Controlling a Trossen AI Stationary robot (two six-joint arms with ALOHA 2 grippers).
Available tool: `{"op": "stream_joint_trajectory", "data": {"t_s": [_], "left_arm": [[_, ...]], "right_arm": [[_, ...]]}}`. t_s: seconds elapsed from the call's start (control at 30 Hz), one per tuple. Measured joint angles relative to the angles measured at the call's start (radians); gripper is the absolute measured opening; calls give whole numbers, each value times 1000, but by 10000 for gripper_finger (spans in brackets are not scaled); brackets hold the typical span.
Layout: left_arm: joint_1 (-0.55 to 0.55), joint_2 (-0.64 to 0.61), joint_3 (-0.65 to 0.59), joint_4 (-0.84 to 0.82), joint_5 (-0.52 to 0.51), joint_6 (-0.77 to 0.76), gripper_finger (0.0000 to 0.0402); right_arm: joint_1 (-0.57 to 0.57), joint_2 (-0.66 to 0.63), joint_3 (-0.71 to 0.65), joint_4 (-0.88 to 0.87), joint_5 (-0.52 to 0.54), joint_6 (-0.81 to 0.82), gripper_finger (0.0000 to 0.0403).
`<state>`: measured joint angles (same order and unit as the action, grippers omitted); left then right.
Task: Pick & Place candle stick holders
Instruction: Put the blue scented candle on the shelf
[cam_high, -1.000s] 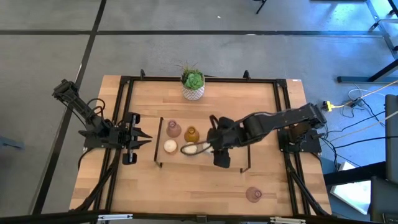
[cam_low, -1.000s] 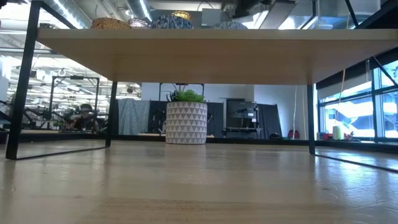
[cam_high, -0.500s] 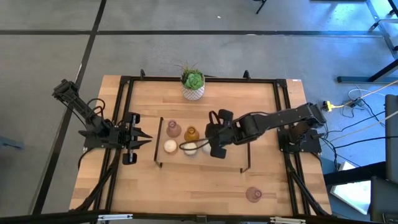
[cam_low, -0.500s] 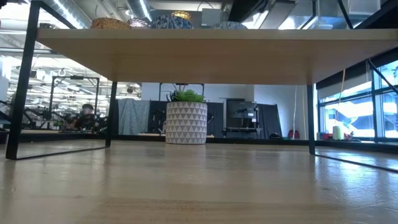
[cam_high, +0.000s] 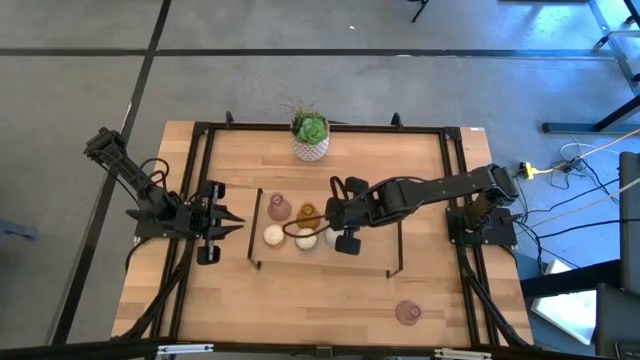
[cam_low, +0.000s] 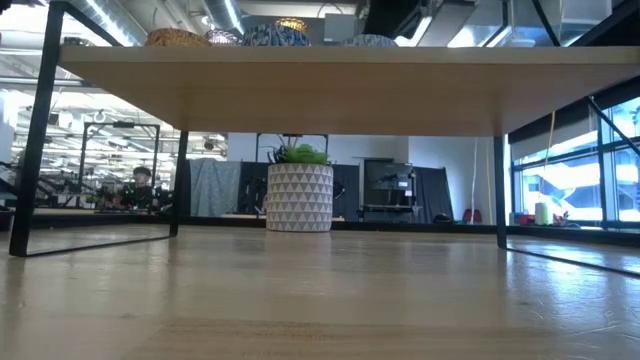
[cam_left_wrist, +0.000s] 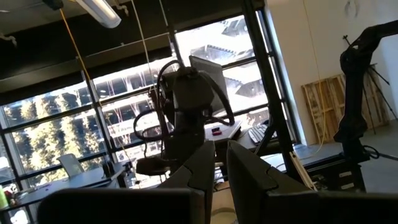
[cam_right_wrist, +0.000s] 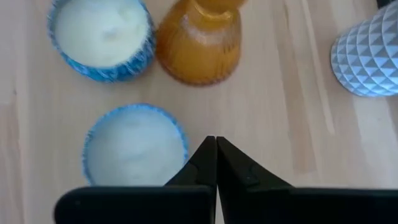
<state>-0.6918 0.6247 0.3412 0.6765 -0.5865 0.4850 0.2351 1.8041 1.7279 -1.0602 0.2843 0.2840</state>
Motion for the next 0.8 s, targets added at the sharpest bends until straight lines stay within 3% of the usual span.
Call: {"op": "stream_joint_trajectory", "data": {"t_s": [0.8], "left_arm": [[0,0,0,0,0,8,36]], "right_arm": [[3,63,0,-33,-38,23,0]]}}
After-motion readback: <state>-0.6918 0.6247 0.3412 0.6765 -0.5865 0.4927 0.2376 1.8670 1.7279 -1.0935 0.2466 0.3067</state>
